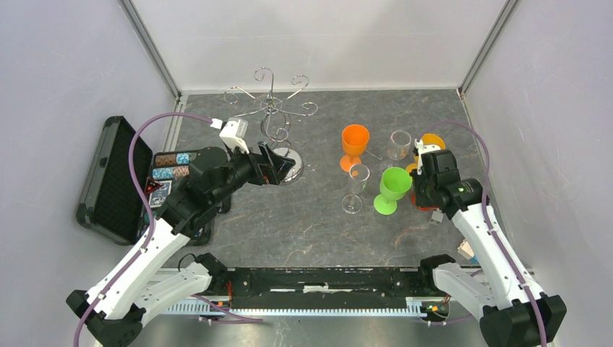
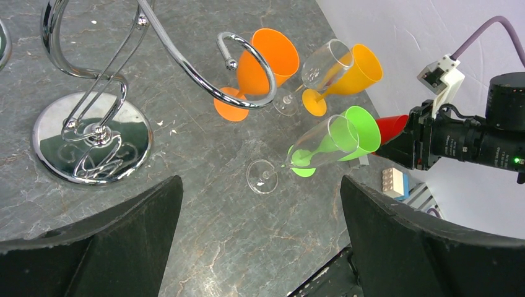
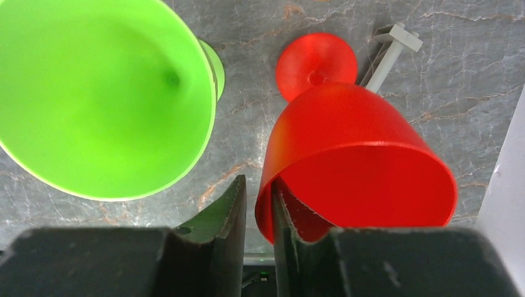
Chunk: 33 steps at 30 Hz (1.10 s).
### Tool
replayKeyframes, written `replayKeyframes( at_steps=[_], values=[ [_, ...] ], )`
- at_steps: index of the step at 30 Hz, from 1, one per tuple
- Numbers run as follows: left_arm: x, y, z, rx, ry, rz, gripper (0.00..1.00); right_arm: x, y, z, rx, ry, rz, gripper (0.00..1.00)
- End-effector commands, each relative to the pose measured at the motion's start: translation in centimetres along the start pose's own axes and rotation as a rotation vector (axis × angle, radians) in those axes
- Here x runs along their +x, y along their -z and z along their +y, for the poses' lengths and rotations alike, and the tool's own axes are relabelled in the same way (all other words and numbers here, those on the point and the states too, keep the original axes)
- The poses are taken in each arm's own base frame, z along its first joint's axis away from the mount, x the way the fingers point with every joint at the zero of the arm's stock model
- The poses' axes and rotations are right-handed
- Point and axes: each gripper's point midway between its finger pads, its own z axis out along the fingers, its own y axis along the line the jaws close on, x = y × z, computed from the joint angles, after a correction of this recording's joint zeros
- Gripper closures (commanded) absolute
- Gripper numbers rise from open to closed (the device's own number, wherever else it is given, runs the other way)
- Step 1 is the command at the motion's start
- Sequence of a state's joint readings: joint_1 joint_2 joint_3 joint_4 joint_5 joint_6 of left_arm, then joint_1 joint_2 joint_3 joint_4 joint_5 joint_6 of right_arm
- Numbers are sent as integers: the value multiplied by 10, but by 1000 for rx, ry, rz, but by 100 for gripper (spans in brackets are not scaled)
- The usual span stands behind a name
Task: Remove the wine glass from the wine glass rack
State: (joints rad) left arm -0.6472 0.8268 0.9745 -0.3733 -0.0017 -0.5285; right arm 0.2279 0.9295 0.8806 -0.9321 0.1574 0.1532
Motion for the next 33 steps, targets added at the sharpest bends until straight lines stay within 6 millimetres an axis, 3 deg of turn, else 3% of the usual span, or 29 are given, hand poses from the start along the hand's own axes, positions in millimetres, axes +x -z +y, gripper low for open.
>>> replayKeyframes(
  at_steps=[1,5,22,27,33],
  values=[
    [-10,3,2,-7,-43,-41,0,-1,8,2,-19,5,3,71],
    [-11,5,1,-5,-45,-43,0,-6,9,-5,18,-3,-9,65],
    [-15,8,4,-25,-52,-57,0,-60,20,-17,101,-59,-146,55],
    [-20,12,9,-71,-39,-62,0,-81,39,-22,118,-87,-222,54],
    [-32,33,9,-99,-67,-74,0,-109,83,-32,122,-108,-411,46]
  ],
)
